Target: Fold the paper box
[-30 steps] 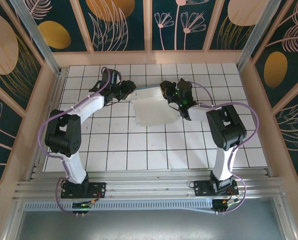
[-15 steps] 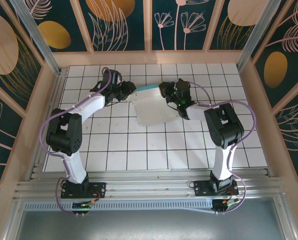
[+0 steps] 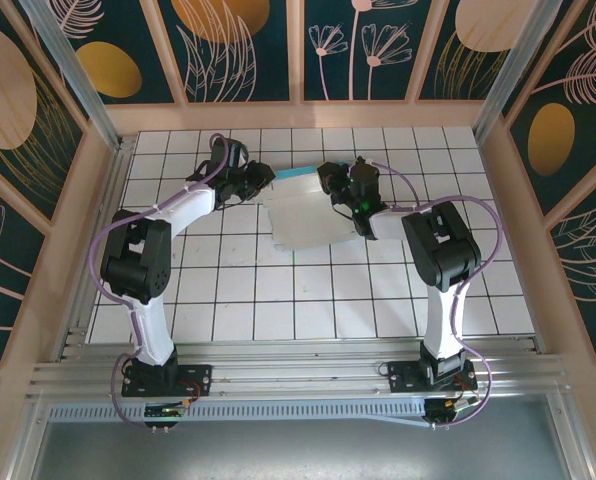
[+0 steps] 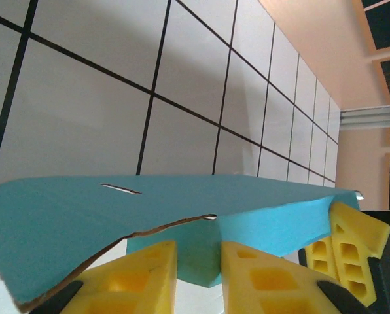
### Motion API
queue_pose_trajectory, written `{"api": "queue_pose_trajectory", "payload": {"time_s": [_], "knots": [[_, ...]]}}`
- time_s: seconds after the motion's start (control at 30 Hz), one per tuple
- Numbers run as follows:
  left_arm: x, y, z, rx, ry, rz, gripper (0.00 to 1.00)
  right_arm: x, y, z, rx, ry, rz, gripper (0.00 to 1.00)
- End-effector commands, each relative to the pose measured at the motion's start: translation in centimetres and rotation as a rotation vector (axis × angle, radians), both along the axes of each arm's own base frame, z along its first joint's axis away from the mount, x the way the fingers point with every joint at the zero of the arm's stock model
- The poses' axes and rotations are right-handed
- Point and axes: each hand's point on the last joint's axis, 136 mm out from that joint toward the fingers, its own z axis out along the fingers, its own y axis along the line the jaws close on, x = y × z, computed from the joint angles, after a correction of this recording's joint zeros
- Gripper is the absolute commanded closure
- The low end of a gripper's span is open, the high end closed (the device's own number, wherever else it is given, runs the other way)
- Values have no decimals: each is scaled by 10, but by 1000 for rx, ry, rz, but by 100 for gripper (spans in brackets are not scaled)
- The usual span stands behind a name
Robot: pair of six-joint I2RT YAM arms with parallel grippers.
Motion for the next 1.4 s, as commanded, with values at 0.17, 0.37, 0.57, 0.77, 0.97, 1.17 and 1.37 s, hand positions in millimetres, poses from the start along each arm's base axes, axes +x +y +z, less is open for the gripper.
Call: {"api": "queue_pose_trajectory", "payload": {"time_s": [0.17, 0.37, 0.57, 0.77, 0.97, 1.17, 1.37], "knots": [[-1, -7, -30, -1, 66, 17, 85, -8, 10, -18, -27, 17, 44, 91], [0, -8, -20, -17, 44, 23, 78, -7, 8, -18, -42, 21, 33, 91], [-3, 17, 5, 100, -32, 89, 65, -6, 4, -20, -56, 30, 19, 91], [-5, 17, 1, 111, -21, 78, 64, -4, 4, -18, -66, 27, 20, 91], [0, 5, -9, 74, -3, 58, 70, -4, 5, -17, -66, 26, 28, 91], [4, -7, -7, 3, -18, 34, 78, -5, 6, -18, -71, 29, 31, 91], [7, -20, 0, -88, -30, 9, 72, -6, 5, -17, -76, 25, 30, 91]]}}
